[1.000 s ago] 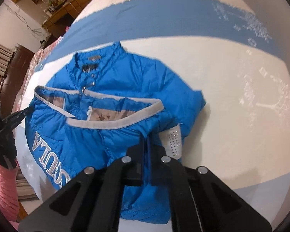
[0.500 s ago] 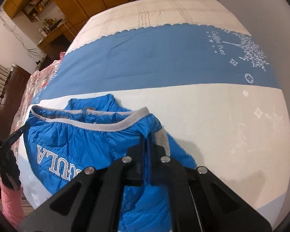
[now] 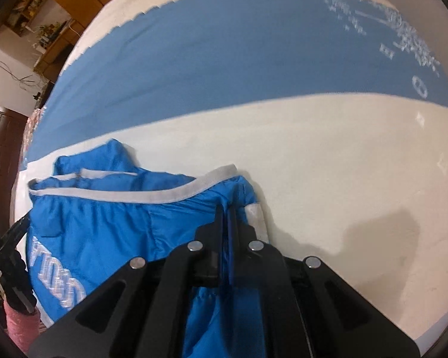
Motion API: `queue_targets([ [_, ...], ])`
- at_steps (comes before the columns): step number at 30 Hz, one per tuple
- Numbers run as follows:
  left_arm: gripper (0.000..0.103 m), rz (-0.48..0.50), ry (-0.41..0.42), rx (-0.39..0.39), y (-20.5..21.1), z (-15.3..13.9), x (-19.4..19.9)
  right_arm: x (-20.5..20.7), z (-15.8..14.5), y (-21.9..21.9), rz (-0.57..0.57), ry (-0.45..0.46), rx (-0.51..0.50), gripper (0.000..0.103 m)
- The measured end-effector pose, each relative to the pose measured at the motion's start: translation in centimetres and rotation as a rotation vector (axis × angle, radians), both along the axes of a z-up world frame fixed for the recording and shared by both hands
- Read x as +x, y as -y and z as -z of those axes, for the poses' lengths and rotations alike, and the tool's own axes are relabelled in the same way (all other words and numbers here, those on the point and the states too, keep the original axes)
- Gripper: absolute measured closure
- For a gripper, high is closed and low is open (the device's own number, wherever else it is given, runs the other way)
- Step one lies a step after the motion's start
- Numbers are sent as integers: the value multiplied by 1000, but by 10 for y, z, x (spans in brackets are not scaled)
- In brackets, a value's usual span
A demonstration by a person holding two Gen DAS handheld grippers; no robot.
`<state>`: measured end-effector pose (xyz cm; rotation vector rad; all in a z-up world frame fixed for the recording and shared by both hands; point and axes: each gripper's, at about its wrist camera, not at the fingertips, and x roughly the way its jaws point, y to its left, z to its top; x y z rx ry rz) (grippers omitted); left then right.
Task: Fold large clothes
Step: 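Grasp the jacket edge with both grippers and flip the jacket over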
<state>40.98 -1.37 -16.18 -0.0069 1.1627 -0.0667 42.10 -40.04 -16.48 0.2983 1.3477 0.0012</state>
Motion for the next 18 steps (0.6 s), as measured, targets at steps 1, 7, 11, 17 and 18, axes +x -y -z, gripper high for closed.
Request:
queue_targets([
  [1, 89, -3, 1, 5, 1, 2, 1, 0, 3, -2, 2, -2, -7, 101],
  [7, 86, -22, -3, 8, -2, -13, -2, -6, -23, 0, 16, 36, -16, 90],
  [11, 85, -51, 68, -50, -18, -52, -22, -35, -62, -5, -21, 84, -24, 85],
  [17, 84, 66, 73, 11, 10, -71, -79, -78, -75, -36, -87, 24, -85, 84],
  [18, 84, 73, 67, 25, 14, -69, -82, -86, -70, -41, -92, 8, -85, 84],
])
